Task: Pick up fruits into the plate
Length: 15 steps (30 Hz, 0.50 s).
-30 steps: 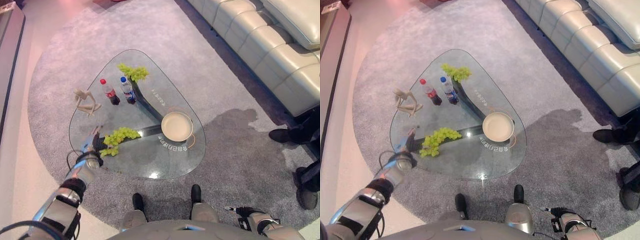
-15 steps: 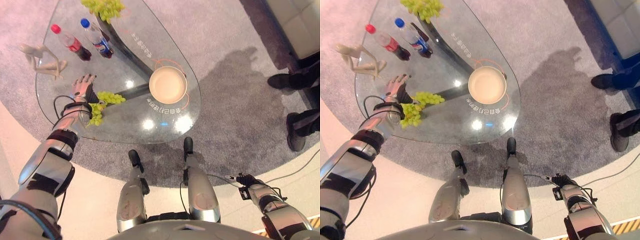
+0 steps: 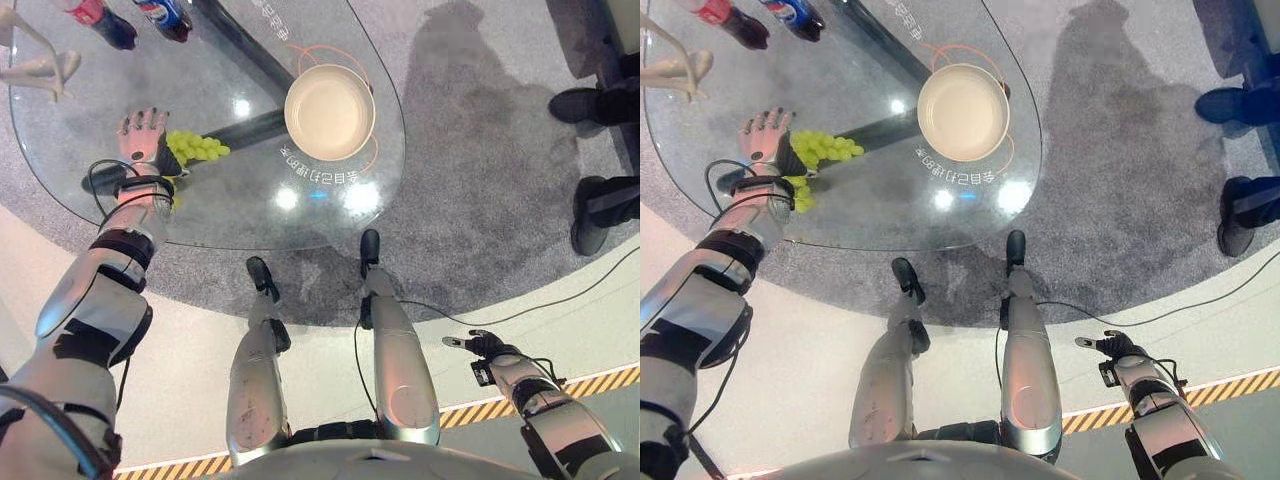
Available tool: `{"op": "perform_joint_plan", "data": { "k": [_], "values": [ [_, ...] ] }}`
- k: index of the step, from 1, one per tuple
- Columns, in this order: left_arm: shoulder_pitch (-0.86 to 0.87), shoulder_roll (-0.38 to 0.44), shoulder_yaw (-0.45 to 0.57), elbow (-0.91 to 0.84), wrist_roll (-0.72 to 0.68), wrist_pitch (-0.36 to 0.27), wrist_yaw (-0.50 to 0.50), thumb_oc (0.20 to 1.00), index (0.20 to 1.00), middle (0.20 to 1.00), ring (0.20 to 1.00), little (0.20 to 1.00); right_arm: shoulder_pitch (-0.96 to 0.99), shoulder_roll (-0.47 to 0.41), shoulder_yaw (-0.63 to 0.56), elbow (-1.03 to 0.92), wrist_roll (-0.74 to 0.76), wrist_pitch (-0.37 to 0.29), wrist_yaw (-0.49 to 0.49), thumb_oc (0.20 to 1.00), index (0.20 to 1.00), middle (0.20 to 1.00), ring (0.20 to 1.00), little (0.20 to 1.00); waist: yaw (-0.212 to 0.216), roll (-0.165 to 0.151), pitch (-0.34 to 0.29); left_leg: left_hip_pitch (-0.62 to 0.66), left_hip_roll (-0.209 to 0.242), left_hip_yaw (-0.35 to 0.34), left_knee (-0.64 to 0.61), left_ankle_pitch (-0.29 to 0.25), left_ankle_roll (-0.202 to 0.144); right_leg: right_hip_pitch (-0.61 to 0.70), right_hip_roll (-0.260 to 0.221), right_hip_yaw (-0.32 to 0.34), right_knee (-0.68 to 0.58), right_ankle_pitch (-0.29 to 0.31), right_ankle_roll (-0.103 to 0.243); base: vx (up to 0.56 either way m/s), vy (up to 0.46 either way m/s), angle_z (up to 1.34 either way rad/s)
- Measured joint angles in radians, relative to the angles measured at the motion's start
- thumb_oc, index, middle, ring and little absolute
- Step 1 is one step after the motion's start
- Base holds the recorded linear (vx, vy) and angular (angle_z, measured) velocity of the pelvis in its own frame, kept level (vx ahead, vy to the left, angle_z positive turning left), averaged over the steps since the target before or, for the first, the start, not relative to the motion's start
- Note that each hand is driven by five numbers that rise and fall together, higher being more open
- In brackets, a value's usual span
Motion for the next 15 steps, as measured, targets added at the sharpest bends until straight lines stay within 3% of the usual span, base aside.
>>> {"op": "perform_joint_plan", "data": {
  "k": [7,15],
  "values": [
    [-0.036,0.0,-0.001,0.036,-0.015,0.058,-0.005,1.0,1.0,1.0,1.0,1.0,-0.006,-0.003,0.027,-0.031,0.01,-0.019,-0.02,1.0,1.0,1.0,1.0,1.0,-0.013,0.0,0.0,-0.082,0.001,-0.001,0.018,0.008,0.003,-0.098,-0.003,0.008,0.048,-0.011,-0.01,0.0,0.005,0.0],
    [-0.04,0.0,0.0,0.043,-0.056,0.064,0.062,1.0,1.0,1.0,1.0,1.0,-0.044,-0.005,0.032,-0.063,0.048,-0.022,-0.028,1.0,1.0,1.0,1.0,1.0,-0.015,0.0,0.0,-0.151,0.004,-0.01,0.053,0.008,0.003,-0.184,-0.006,0.017,0.122,-0.032,-0.023,0.01,-0.013,0.02]
  ]
}}
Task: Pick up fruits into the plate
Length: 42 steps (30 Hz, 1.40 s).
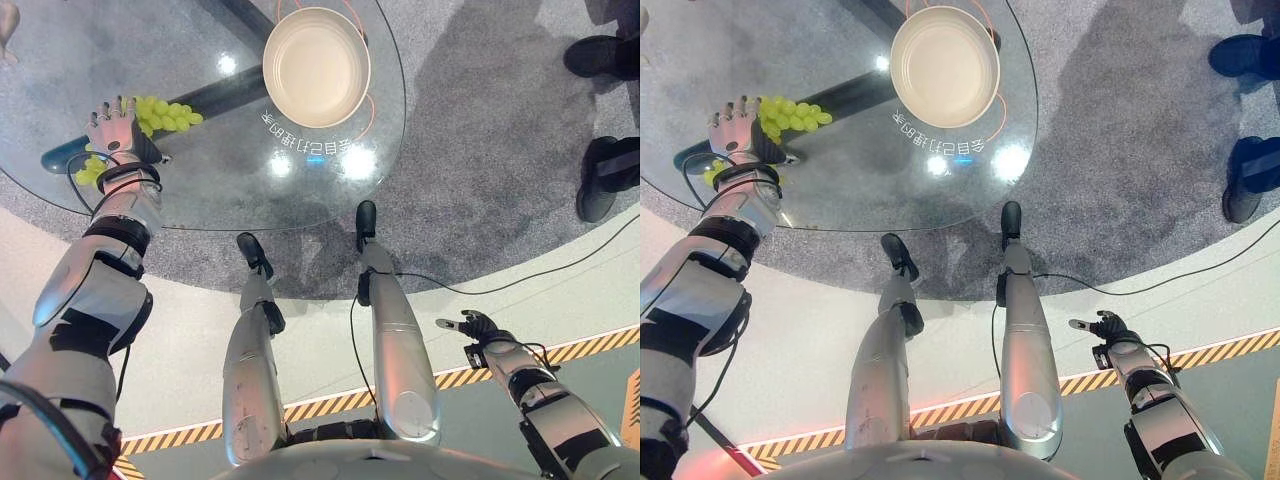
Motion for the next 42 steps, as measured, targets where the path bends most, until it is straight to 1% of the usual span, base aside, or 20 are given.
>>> {"op": "perform_joint_plan", "data": {
  "k": [3,4,7,15,18,19,21,24,27,32,33,37,40,42],
  "values": [
    [-0.003,0.0,0.009,0.0,0.001,-0.006,0.054,1.0,1.0,1.0,1.0,1.0,-0.002,-0.002,0.0,-0.007,0.002,-0.001,-0.006,1.0,1.0,1.0,1.0,1.0,-0.001,-0.001,0.0,-0.021,0.003,-0.004,0.014,-0.002,-0.002,-0.022,0.0,0.001,0.018,-0.008,0.001,0.01,-0.044,0.02],
    [-0.012,0.0,0.014,0.001,0.001,-0.005,0.088,1.0,1.0,1.0,1.0,1.0,-0.002,-0.002,0.001,-0.004,0.013,-0.003,-0.008,1.0,1.0,1.0,1.0,1.0,-0.001,-0.002,0.0,-0.03,0.003,-0.005,0.017,-0.002,-0.002,-0.033,-0.001,0.002,0.026,-0.015,0.002,0.0,0.0,0.0],
    [-0.048,0.001,0.03,0.007,0.0,0.001,0.144,1.0,1.0,1.0,1.0,1.0,-0.002,-0.003,0.0,-0.003,0.029,-0.023,-0.008,1.0,1.0,1.0,1.0,1.0,-0.01,-0.003,0.001,-0.059,0.004,-0.011,0.03,-0.002,-0.002,-0.056,0.0,0.002,0.032,-0.016,0.001,0.0,0.0,0.0],
    [-0.095,0.001,0.048,0.043,-0.028,0.001,0.217,1.0,1.0,1.0,1.0,1.0,0.0,-0.005,0.0,0.013,0.03,-0.069,0.002,1.0,1.0,1.0,1.0,1.0,-0.028,-0.007,0.002,-0.083,0.006,-0.012,0.035,-0.006,-0.004,-0.08,0.002,0.005,0.033,-0.013,-0.004,0.0,0.0,0.0],
    [-0.105,0.004,0.06,0.048,-0.025,0.015,0.249,1.0,1.0,1.0,1.0,1.0,0.0,-0.005,0.002,0.013,0.03,-0.087,0.011,1.0,1.0,1.0,1.0,1.0,-0.031,-0.012,0.005,-0.092,0.007,-0.011,0.05,-0.015,-0.005,-0.084,0.001,0.007,0.036,-0.012,-0.005,0.0,0.0,0.0],
    [-0.105,0.008,0.061,0.049,-0.024,0.015,0.252,1.0,1.0,1.0,1.0,1.0,0.0,-0.005,0.004,0.013,0.03,-0.094,0.012,1.0,1.0,1.0,1.0,1.0,-0.031,-0.015,0.005,-0.092,0.007,-0.012,0.053,-0.021,-0.007,-0.084,0.001,0.007,0.037,-0.018,0.0,0.0,0.0,0.0],
    [-0.104,0.015,0.06,0.052,-0.017,0.015,0.25,1.0,1.0,1.0,1.0,1.0,0.0,-0.005,0.003,0.013,0.03,-0.107,0.013,1.0,1.0,1.0,1.0,1.0,-0.03,-0.018,0.005,-0.096,0.011,-0.012,0.067,-0.025,-0.008,-0.086,0.003,0.007,0.044,-0.016,-0.007,0.05,0.011,-0.01],
    [-0.105,0.03,0.057,0.053,0.006,0.016,0.223,1.0,1.0,1.0,1.0,1.0,0.0,-0.006,0.003,0.011,0.033,-0.114,0.011,1.0,1.0,1.0,1.0,1.0,-0.028,-0.02,0.005,-0.106,0.02,-0.015,0.089,-0.04,-0.012,-0.086,0.008,0.007,0.045,-0.019,-0.008,0.06,0.028,-0.04],
    [-0.109,0.037,0.055,0.059,0.024,0.014,0.164,1.0,1.0,1.0,1.0,1.0,0.0,-0.006,0.003,0.006,0.045,-0.114,0.009,1.0,1.0,1.0,1.0,1.0,-0.029,-0.02,0.005,-0.116,0.02,-0.014,0.094,-0.042,-0.011,-0.096,0.008,0.009,0.047,-0.019,-0.008,0.01,0.046,-0.01],
    [-0.112,0.039,-0.008,0.093,0.024,0.002,-0.015,1.0,1.0,1.0,1.0,1.0,0.0,-0.008,0.002,-0.012,0.049,-0.112,0.005,1.0,1.0,1.0,1.0,1.0,-0.035,-0.02,0.005,-0.14,0.02,-0.01,0.101,-0.044,-0.011,-0.123,0.007,0.015,0.055,-0.019,-0.008,0.01,0.066,-0.02],
    [-0.112,0.041,-0.018,0.097,0.024,-0.007,-0.042,1.0,1.0,1.0,1.0,1.0,0.0,-0.01,0.001,-0.021,0.049,-0.111,0.002,1.0,1.0,1.0,1.0,1.0,-0.036,-0.02,0.005,-0.142,0.02,-0.007,0.101,-0.044,-0.011,-0.127,0.007,0.017,0.055,-0.018,-0.008,0.02,0.057,-0.03],
    [-0.122,0.077,-0.046,0.092,0.025,-0.008,-0.136,1.0,1.0,1.0,1.0,1.0,0.0,-0.028,0.0,-0.072,0.048,-0.109,-0.013,1.0,1.0,1.0,1.0,1.0,-0.044,-0.02,0.005,-0.141,0.019,0.004,0.101,-0.047,-0.01,-0.134,0.008,0.027,0.055,-0.018,-0.008,0.02,0.041,-0.05],
    [-0.129,0.087,-0.063,0.091,0.025,-0.005,-0.17,1.0,1.0,1.0,1.0,1.0,0.001,-0.035,0.0,-0.088,0.048,-0.105,-0.015,1.0,1.0,1.0,1.0,1.0,-0.045,-0.02,0.005,-0.141,0.019,0.008,0.101,-0.048,-0.01,-0.136,0.008,0.03,0.055,-0.018,-0.008,0.01,0.006,-0.01],
    [-0.131,0.088,-0.064,0.092,0.043,0.001,-0.173,1.0,1.0,1.0,1.0,1.0,0.001,-0.036,0.0,-0.101,0.048,-0.104,-0.022,1.0,1.0,1.0,1.0,1.0,-0.044,-0.02,0.005,-0.142,0.019,0.01,0.1,-0.049,-0.011,-0.139,0.009,0.032,0.055,-0.018,-0.008,0.0,0.0,0.0]
  ]
}}
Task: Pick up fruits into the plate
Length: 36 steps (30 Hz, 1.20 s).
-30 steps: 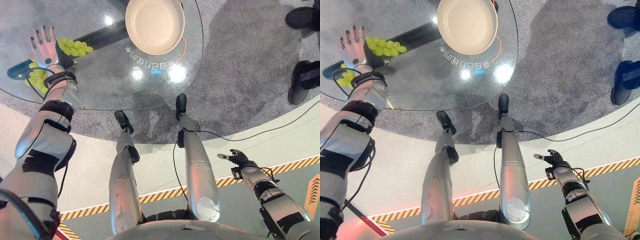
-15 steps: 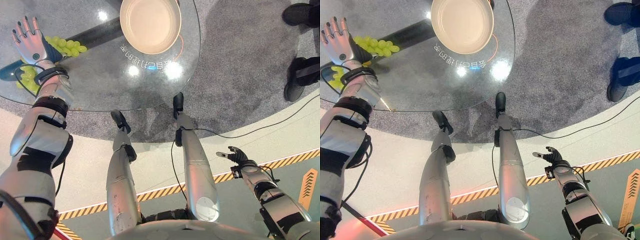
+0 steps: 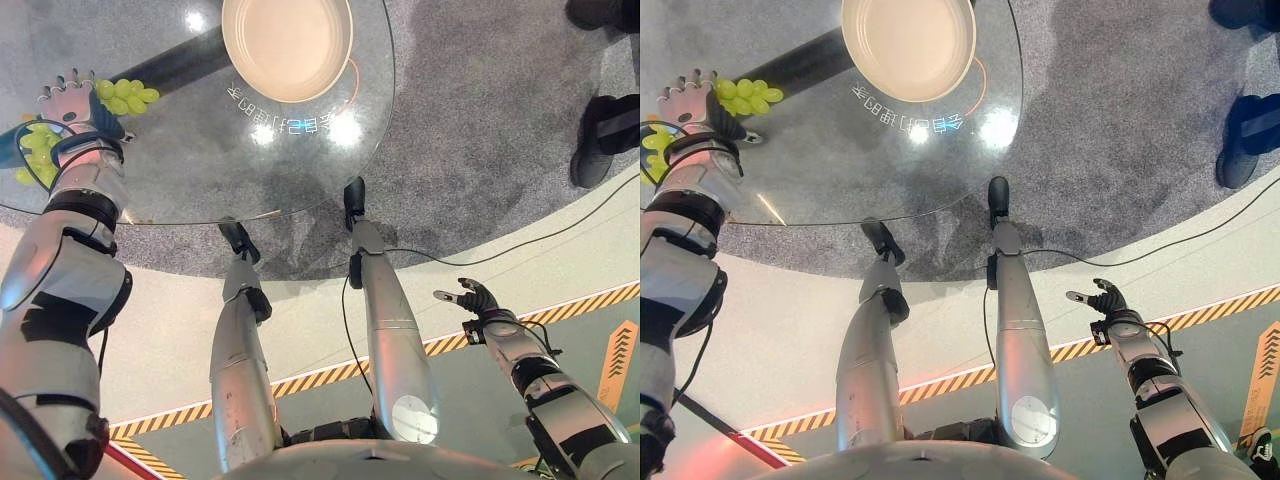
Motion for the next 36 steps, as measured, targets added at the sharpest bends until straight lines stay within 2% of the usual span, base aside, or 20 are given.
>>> {"op": "perform_joint_plan", "data": {
  "k": [10,14,15,16,22,34,36],
  "values": [
    [-0.001,0.003,0.001,0.001,0.11,0.088,0.118,1.0,1.0,1.0,1.0,1.0,0.001,-0.008,0.0,-0.009,0.001,-0.004,-0.007,1.0,1.0,1.0,1.0,1.0,-0.004,0.0,0.0,-0.031,0.0,0.002,0.001,0.0,0.0,-0.035,0.001,0.003,0.005,0.0,0.0,0.0,0.0,0.0],
    [0.004,0.001,0.002,0.024,0.214,0.122,0.145,1.0,1.0,1.0,1.0,1.0,0.001,-0.009,0.0,-0.009,0.005,-0.033,-0.002,1.0,1.0,1.0,1.0,1.0,-0.004,0.0,0.0,-0.034,0.001,0.001,0.002,0.0,0.0,-0.037,0.001,0.002,0.005,0.0,0.0,0.0,0.0,0.0],
    [0.005,-0.001,0.002,0.027,0.235,0.131,0.144,0.492,0.492,0.492,0.492,0.492,0.001,-0.009,0.0,-0.009,0.013,-0.039,-0.001,1.0,1.0,1.0,1.0,1.0,-0.003,0.0,0.0,-0.036,0.001,0.001,0.002,0.0,0.0,-0.039,0.001,0.002,0.005,0.0,0.0,0.0,0.0,0.0],
    [0.007,-0.002,0.002,0.033,0.254,0.132,0.145,0.2,0.2,0.2,0.2,0.2,0.001,-0.009,0.0,-0.008,0.02,-0.047,-0.001,1.0,1.0,1.0,1.0,1.0,-0.004,0.0,0.0,-0.041,0.001,0.0,0.004,0.0,0.0,-0.043,0.001,0.003,0.005,0.0,0.0,0.0,0.0,0.0],
    [-0.005,-0.005,0.001,0.039,0.263,0.148,0.114,0.2,0.2,0.2,0.2,0.2,0.001,-0.017,0.0,-0.008,0.028,-0.052,-0.01,1.0,1.0,1.0,1.0,1.0,-0.007,0.0,0.0,-0.059,0.005,-0.007,0.017,-0.004,-0.002,-0.051,0.003,-0.001,0.005,0.001,-0.002,0.0,0.0,0.0],
    [-0.022,0.009,0.012,0.04,0.035,0.158,0.006,0.2,0.2,0.2,0.2,0.2,0.001,-0.045,-0.01,-0.046,0.04,-0.056,-0.045,1.0,1.0,1.0,1.0,1.0,-0.021,-0.003,-0.002,-0.06,0.009,-0.006,0.021,-0.005,-0.003,-0.05,0.007,-0.002,0.004,0.003,-0.003,0.0,0.0,0.0],
    [-0.023,0.016,0.047,0.04,-0.034,0.138,-0.017,0.2,0.2,0.2,0.2,0.2,0.003,-0.047,-0.013,-0.068,0.04,-0.056,-0.053,1.0,1.0,1.0,1.0,1.0,-0.026,-0.003,-0.002,-0.054,0.009,-0.006,0.021,-0.005,-0.003,-0.043,0.007,-0.002,0.004,0.004,-0.005,0.0,0.0,0.0]
  ]
}}
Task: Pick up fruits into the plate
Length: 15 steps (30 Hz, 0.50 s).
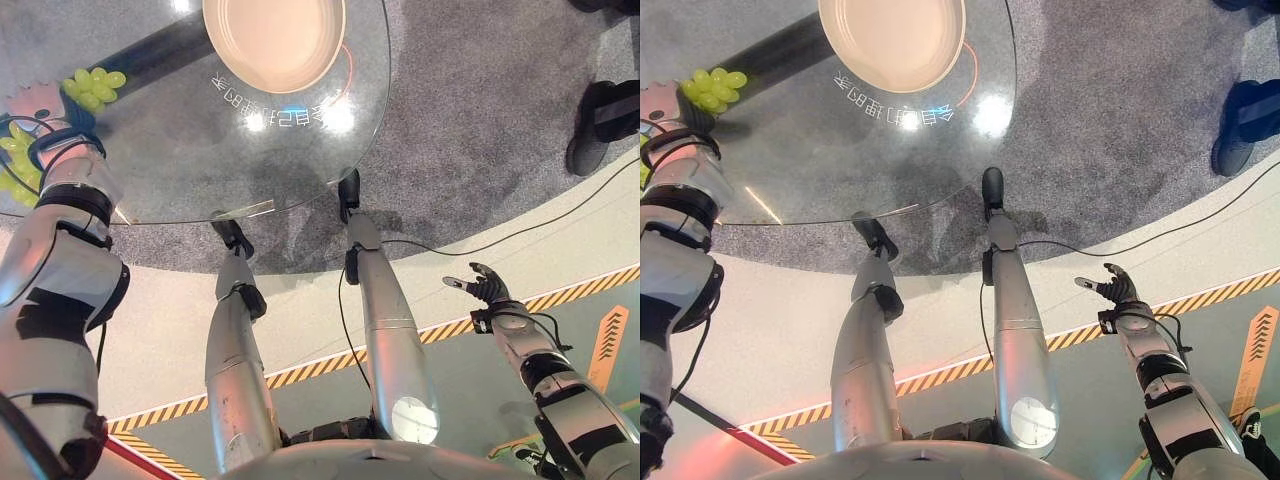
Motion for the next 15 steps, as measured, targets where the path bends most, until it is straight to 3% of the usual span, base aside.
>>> {"op": "perform_joint_plan", "data": {
  "k": [7,15],
  "values": [
    [0.074,-0.005,0.044,-0.015,-0.188,-0.121,-0.04,0.2,0.2,0.2,0.2,0.2,0.033,0.002,-0.006,-0.075,-0.001,0.006,-0.027,1.0,1.0,1.0,1.0,1.0,0.003,0.0,0.0,0.04,0.0,-0.004,0.0,-0.001,-0.002,0.044,-0.001,-0.005,-0.002,0.001,-0.001,-0.01,-0.002,0.0],
    [0.335,-0.105,0.237,-0.175,-0.468,-0.354,0.038,0.2,0.2,0.2,0.2,0.2,0.093,0.007,-0.007,-0.134,-0.004,0.017,-0.056,1.0,1.0,1.0,1.0,1.0,0.03,0.0,0.0,0.116,-0.001,-0.015,-0.007,-0.002,-0.003,0.134,0.0,-0.019,-0.023,0.005,-0.006,-0.06,-0.036,0.02]
  ]
}}
